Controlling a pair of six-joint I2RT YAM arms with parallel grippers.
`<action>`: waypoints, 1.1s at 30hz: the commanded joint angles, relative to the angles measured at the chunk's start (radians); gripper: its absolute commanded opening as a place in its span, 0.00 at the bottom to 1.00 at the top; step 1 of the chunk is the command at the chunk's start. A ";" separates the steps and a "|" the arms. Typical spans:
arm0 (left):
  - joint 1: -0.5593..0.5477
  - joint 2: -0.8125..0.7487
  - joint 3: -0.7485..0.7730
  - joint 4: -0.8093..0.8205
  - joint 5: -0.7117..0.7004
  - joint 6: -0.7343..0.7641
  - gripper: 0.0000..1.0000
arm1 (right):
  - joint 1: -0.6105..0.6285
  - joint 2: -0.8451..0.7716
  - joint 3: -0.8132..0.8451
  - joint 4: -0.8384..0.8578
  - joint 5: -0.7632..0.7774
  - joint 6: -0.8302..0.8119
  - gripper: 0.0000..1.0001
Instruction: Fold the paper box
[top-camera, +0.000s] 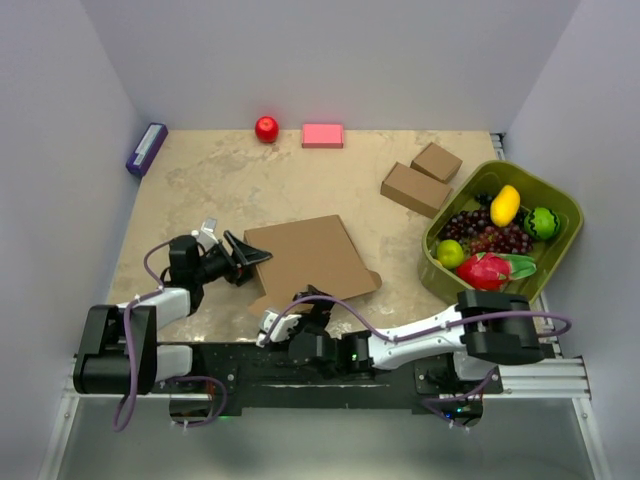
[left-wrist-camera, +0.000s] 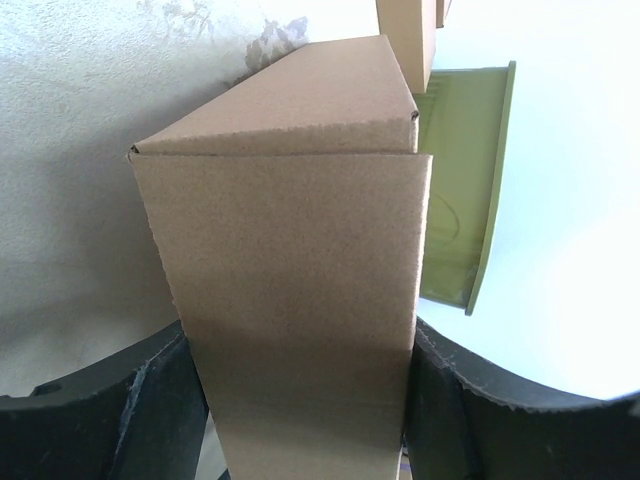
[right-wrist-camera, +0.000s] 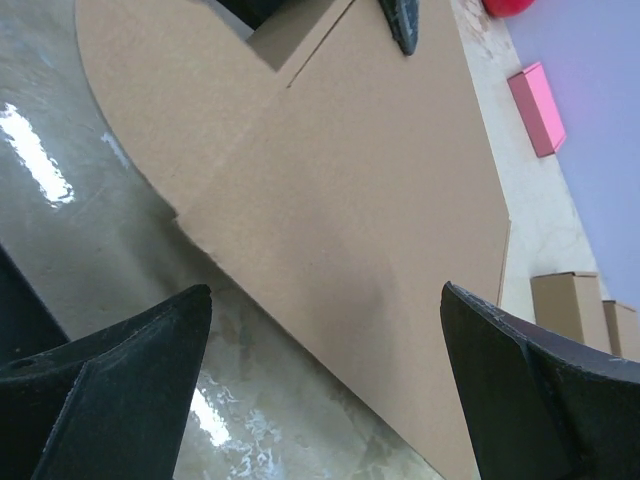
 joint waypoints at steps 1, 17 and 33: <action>0.009 0.005 0.012 0.065 0.051 -0.042 0.08 | 0.009 0.061 -0.002 0.181 0.097 -0.092 0.99; 0.009 -0.001 0.000 0.070 0.073 -0.045 0.08 | -0.054 0.361 -0.002 0.705 0.177 -0.444 0.83; 0.009 -0.082 0.002 0.035 0.042 0.025 0.70 | -0.059 0.157 0.069 0.233 0.129 -0.237 0.38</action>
